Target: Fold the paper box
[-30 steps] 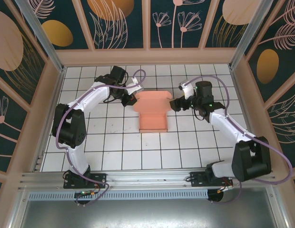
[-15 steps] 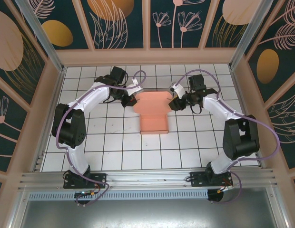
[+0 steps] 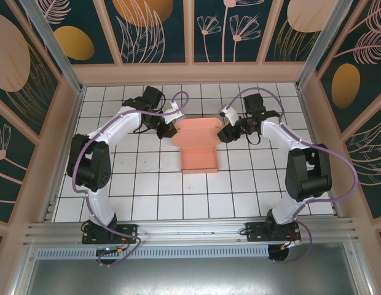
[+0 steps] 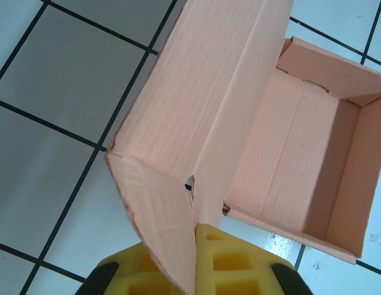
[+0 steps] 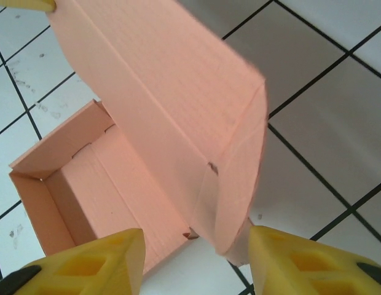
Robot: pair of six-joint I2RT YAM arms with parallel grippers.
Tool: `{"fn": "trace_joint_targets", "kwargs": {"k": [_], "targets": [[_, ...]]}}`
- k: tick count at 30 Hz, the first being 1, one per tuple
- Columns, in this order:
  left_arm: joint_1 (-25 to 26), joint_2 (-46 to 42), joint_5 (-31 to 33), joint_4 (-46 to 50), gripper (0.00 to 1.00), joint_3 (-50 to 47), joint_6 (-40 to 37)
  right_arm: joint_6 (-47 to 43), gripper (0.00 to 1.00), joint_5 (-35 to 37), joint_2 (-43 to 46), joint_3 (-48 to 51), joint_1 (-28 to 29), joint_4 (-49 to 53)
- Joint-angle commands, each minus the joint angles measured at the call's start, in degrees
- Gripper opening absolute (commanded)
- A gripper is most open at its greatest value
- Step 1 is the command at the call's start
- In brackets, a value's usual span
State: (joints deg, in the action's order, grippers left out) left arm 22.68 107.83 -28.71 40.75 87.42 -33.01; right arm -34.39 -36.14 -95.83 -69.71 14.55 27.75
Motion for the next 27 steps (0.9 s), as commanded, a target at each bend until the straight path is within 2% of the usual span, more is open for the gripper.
{"fn": "trace_joint_targets", "kwargs": {"k": [1,8,17,18,22,24,27], "targets": [[-0.4,-1.2,-1.1,2.0,0.0,-0.3,-1.5,-1.8,0.47,-2.1,-2.6,-4.0,-0.4,2.7],[-0.4,-1.3,-1.0,2.1,0.0,-0.5,-1.6,-4.7,0.47,-3.0,-6.3,-7.3,-0.4,6.6],[-0.4,-0.8,0.1,2.1,0.0,-0.4,-1.4,-9.2,0.16,-6.5,-8.1,-11.3,-0.5,14.6],[-0.4,-0.5,0.5,2.2,0.0,-0.3,-1.2,-9.7,0.16,-6.8,-8.1,-11.5,-0.5,15.3],[-0.4,0.0,1.3,2.5,0.0,0.6,-1.2,-11.1,0.27,-6.1,-6.8,-11.2,-0.6,16.3],[-0.4,0.0,1.5,2.5,0.0,0.8,-1.2,-11.1,0.26,-5.4,-6.3,-11.0,-0.7,16.3],[-0.4,0.1,1.5,2.6,0.0,1.1,-1.0,-11.7,0.17,-5.7,-6.4,-11.3,-0.8,17.5]]}}
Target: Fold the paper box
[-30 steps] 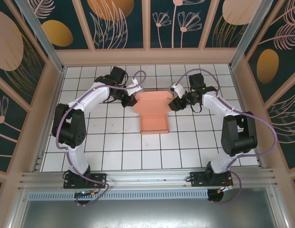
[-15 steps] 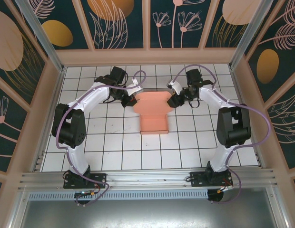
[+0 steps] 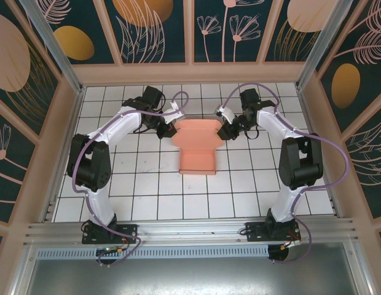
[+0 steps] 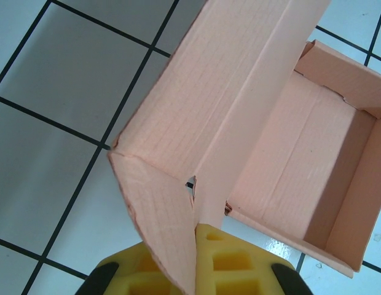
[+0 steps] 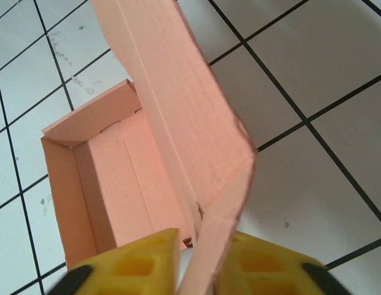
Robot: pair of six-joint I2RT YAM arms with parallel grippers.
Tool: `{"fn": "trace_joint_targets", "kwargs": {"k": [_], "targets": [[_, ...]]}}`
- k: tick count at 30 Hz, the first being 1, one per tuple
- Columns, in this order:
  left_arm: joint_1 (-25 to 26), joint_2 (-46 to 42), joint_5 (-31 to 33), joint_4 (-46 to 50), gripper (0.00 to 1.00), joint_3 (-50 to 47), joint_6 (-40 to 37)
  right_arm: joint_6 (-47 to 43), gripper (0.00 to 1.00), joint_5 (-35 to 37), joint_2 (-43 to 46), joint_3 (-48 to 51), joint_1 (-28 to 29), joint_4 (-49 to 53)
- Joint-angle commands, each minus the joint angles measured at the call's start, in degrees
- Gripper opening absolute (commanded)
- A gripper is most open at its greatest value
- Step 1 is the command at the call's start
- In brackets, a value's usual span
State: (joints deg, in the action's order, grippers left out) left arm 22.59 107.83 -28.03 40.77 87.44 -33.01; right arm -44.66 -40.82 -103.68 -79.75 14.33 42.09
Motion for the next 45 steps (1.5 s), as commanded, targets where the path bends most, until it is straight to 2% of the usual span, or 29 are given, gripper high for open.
{"fn": "trace_joint_targets", "kwargs": {"k": [1,5,11,15,21,30,33,42,45], "targets": [[-0.3,0.2,0.8,2.5,0.0,1.0,-1.0,-1.5,0.14,-1.3,1.5,-1.4,-0.6,3.3],[-0.3,0.3,0.8,2.5,0.0,1.0,-1.0,-1.5,0.0,-1.5,1.4,-1.3,-0.6,3.3],[-0.3,0.3,0.8,1.6,0.0,0.8,-0.1,0.4,0.0,-0.7,2.0,-0.9,-0.1,2.3],[-0.3,-0.8,0.1,-2.0,0.0,-0.1,3.9,7.2,0.0,2.5,5.4,2.5,0.5,-5.3],[-0.3,-6.0,-0.5,-12.4,0.0,-6.1,12.0,22.3,0.0,12.7,14.8,13.9,2.7,-25.2],[0.0,-8.8,6.6,-26.4,0.0,-12.7,28.7,41.6,0.0,32.1,23.4,26.3,9.7,-43.8],[1.1,-8.8,7.6,-29.5,0.0,-14.6,32.3,46.9,0.0,36.1,23.3,27.7,11.5,-46.9],[6.0,-6.2,18.4,-36.4,0.0,-16.2,40.8,61.3,0.01,48.6,17.9,27.8,15.7,-52.5],[7.0,-4.8,20.4,-38.0,0.0,-15.9,43.5,62.3,0.01,53.2,16.4,28.6,17.2,-56.7]]}}
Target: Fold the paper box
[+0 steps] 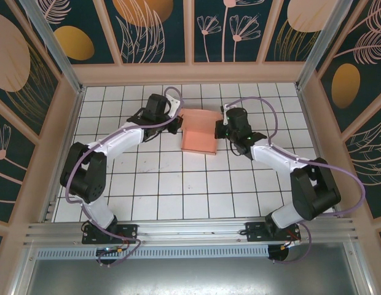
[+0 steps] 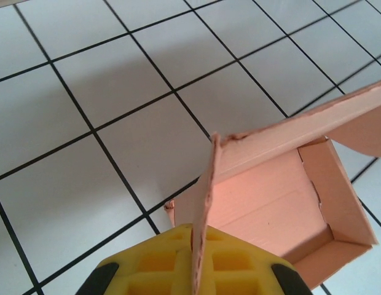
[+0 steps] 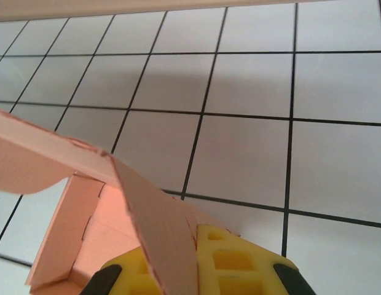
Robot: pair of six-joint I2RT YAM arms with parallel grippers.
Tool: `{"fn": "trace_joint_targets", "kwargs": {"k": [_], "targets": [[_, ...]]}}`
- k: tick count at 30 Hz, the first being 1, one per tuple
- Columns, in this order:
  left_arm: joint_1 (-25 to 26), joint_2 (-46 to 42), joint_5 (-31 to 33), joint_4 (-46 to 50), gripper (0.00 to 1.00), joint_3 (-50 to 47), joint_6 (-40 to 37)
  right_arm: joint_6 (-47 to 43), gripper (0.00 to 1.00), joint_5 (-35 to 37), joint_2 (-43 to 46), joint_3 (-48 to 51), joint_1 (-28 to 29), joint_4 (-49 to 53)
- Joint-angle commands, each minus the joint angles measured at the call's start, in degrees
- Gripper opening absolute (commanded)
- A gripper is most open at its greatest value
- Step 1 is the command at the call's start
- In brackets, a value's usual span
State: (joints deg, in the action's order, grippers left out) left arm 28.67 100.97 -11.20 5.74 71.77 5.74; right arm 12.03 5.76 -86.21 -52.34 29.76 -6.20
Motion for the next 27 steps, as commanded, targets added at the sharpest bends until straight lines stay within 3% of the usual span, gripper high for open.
{"fn": "trace_joint_targets", "kwargs": {"k": [1,10,19,27], "targets": [[1.4,2.3,4.0,-3.8,0.0,-0.2,5.5,6.0,0.01,8.6,-1.6,1.6,2.9,-10.1],[5.1,1.1,11.7,-15.8,0.0,-6.4,10.4,7.0,0.03,20.2,-7.0,4.9,7.3,-22.8],[5.9,-2.4,11.2,-28.6,0.0,-17.3,11.7,6.2,0.03,22.6,-8.6,8.0,8.8,-30.7],[6.3,-2.4,12.7,-31.0,0.0,-19.6,13.3,7.0,0.04,24.3,-8.7,10.4,10.1,-34.8]]}}
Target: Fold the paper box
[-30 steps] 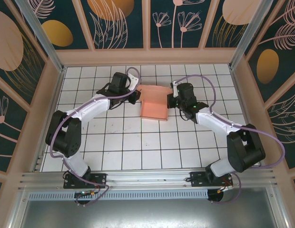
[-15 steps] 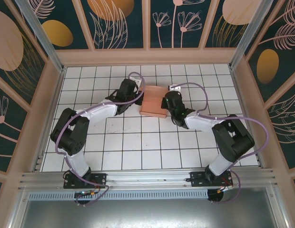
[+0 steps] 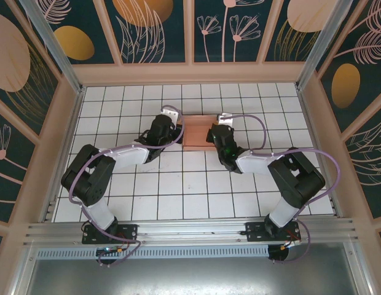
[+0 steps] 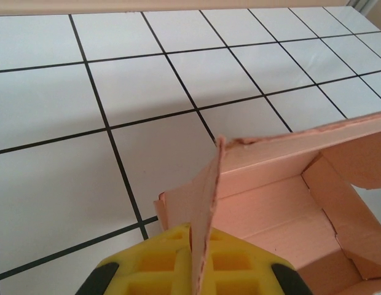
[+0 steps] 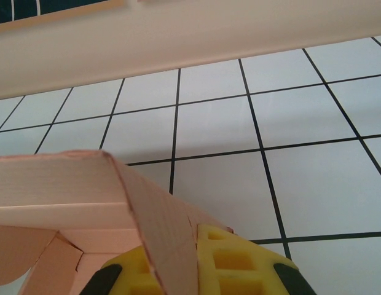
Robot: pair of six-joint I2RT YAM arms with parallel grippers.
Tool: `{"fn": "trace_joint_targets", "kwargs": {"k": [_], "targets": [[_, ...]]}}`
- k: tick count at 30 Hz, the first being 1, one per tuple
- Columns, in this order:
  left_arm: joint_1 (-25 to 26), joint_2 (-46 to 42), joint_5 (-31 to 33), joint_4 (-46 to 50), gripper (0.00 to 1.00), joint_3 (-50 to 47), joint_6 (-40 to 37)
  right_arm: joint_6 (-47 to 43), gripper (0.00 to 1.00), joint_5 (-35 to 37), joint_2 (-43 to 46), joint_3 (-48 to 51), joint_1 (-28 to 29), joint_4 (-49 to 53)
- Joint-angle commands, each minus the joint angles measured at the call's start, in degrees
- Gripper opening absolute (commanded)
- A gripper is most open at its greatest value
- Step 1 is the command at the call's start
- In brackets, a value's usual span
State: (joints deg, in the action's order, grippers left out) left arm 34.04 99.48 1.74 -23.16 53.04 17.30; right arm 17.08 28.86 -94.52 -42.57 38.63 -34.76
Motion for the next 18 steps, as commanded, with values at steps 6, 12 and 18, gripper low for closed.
{"fn": "trace_joint_targets", "kwargs": {"k": [6,12,18], "targets": [[1.2,-0.1,1.9,-0.9,0.0,0.6,5.9,4.8,0.05,1.1,-0.2,1.4,1.3,-5.1],[2.2,0.3,3.4,-1.4,0.0,0.8,7.6,6.3,0.06,1.0,0.1,4.1,1.4,-7.6],[2.8,0.5,3.7,-3.7,0.0,-1.2,8.3,5.9,0.07,1.2,-0.7,7.0,1.7,-11.5]]}}
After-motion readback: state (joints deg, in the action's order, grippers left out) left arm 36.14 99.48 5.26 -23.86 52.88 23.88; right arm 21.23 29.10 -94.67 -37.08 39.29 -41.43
